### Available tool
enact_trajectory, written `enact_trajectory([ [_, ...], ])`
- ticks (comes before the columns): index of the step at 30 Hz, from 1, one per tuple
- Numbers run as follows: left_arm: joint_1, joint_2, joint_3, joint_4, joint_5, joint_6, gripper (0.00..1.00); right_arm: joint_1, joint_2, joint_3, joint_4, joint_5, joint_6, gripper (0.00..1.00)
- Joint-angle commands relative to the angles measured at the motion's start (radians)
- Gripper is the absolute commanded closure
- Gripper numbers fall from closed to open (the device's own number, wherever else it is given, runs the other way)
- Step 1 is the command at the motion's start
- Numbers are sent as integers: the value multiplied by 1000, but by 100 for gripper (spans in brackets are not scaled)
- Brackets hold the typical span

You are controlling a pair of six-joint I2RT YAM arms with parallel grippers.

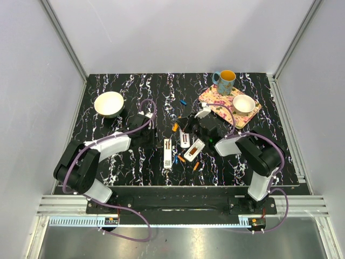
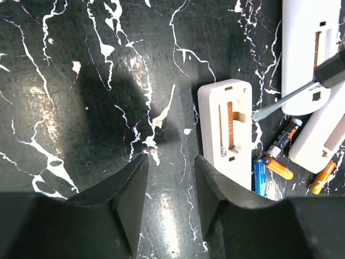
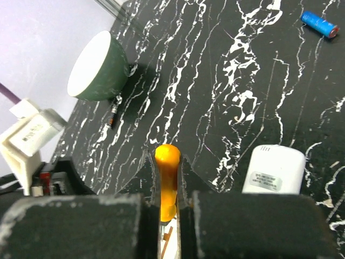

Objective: Unload the batteries from the remote control

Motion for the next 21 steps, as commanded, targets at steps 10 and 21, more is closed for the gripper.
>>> enact_trajectory([
  [10,-2,-324,-112,116,38,36,19,-8,-265,-58,-108,26,-168,100],
  [21,11,-624,-210,347,242,3,1,-206,-489,-138,-366,-118,-168,100],
])
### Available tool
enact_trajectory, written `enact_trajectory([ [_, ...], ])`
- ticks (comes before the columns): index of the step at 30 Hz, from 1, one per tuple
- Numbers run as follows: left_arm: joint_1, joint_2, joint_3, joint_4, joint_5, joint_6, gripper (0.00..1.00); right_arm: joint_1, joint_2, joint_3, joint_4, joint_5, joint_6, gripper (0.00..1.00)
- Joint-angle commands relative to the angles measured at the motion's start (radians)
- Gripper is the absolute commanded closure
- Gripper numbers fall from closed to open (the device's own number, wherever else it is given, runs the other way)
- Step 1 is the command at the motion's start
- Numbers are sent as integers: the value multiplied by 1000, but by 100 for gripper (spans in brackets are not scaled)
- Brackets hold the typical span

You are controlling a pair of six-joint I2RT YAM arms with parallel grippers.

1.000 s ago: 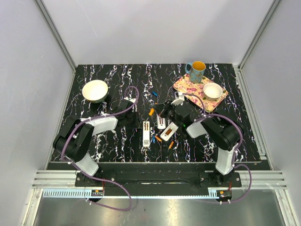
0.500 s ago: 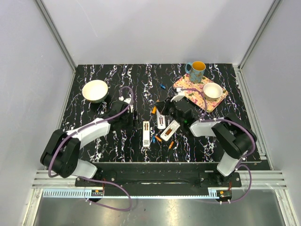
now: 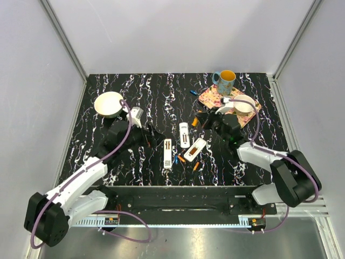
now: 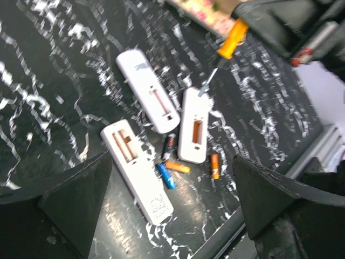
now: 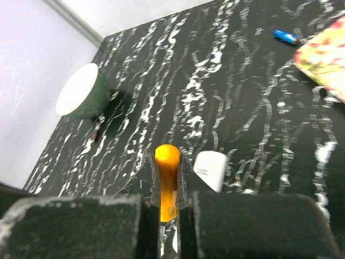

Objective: Unload the batteries from the remote control

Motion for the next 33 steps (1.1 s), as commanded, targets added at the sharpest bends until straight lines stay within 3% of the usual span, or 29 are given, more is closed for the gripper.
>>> enact_trajectory([
  [1,10,-77,-24,178,128,-23,1,-99,-98,-22,-163,-88,-27,100],
  [7,10,-128,-31,223,197,-23,1,-176,-142,3,-423,-78,-109,100],
  [9,10,-137,-33,224,203,-20,1,-194,-122,21,-494,-22,-81,100],
  [20,10,-122,-21,203,192,-16,1,-233,78,152,-721,-34,-147,98],
  [26,9,-124,-17,196,186,-16,1,-231,125,184,-760,-102,-156,74],
  [30,10,-130,-21,186,174,-10,1,-233,102,178,-755,-116,-168,37],
  [33,10,-134,-24,187,170,-11,1,-233,50,153,-737,-110,-172,23],
])
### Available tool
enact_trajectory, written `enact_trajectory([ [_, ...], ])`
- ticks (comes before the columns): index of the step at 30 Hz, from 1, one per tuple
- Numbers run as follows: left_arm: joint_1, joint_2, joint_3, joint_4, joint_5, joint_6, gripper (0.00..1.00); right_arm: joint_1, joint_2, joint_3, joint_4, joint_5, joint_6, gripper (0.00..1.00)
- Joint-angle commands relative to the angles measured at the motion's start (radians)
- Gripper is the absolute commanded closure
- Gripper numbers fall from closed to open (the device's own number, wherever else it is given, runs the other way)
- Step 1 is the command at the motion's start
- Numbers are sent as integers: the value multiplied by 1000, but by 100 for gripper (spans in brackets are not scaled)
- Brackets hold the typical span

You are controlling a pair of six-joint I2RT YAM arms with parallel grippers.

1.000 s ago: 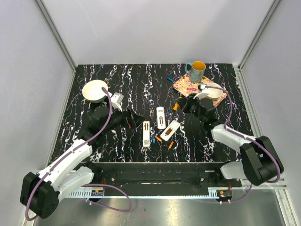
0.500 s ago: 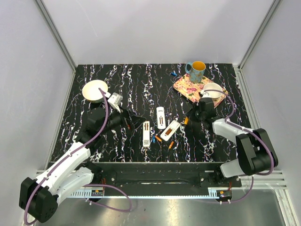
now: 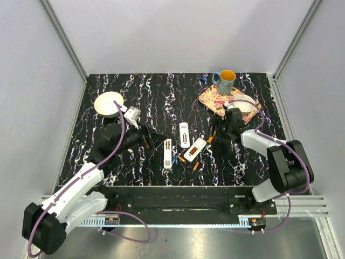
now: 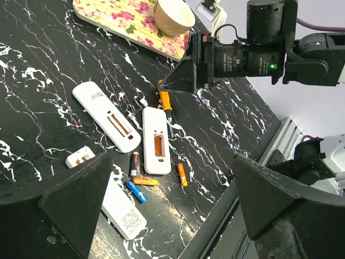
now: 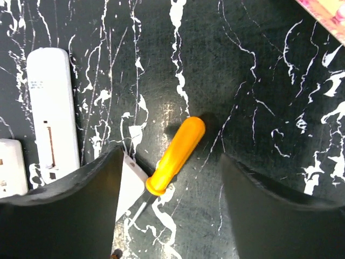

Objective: Unload the batteries from the remote control

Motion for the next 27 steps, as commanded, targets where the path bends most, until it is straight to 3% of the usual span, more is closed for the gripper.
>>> enact_trajectory([
  [1,5,-11,3,44,7,9,1,-2,-90,-16,45,-15,-21,14],
  [5,5,-8,3,52,5,9,1,-2,-147,-39,68,-8,-25,1],
  [15,5,-1,9,23,-66,34,1,-2,-246,-81,101,-5,-29,0],
  [27,5,85,107,-253,-586,5,1,-2,-527,-193,140,106,-21,0],
])
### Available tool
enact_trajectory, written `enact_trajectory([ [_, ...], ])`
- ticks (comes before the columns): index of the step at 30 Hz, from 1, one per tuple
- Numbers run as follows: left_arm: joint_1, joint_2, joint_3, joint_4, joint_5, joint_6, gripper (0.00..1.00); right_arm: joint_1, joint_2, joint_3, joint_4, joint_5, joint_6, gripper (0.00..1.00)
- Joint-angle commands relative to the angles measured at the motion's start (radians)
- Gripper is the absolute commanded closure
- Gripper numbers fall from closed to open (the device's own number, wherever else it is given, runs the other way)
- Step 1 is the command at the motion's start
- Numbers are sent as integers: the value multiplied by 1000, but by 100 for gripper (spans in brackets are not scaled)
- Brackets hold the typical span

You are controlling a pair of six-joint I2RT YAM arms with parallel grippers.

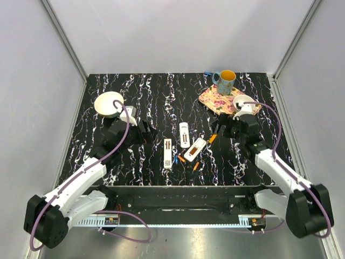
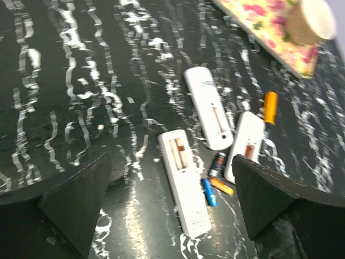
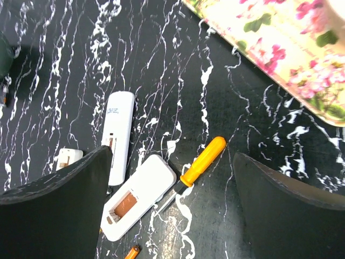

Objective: Unload the batteries from the remote control

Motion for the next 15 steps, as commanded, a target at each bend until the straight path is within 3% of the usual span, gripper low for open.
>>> enact_trajectory([
  [1,5,24,85,-101,-287,-21,1,-1,-152,-59,64,97,-2,0],
  [7,5,15,98,-151,-462,-25,1,-2,-362,-158,98,195,-11,0],
  [15,3,-48,68,-112,-511,18,1,-2,-541,-246,140,271,-84,0],
])
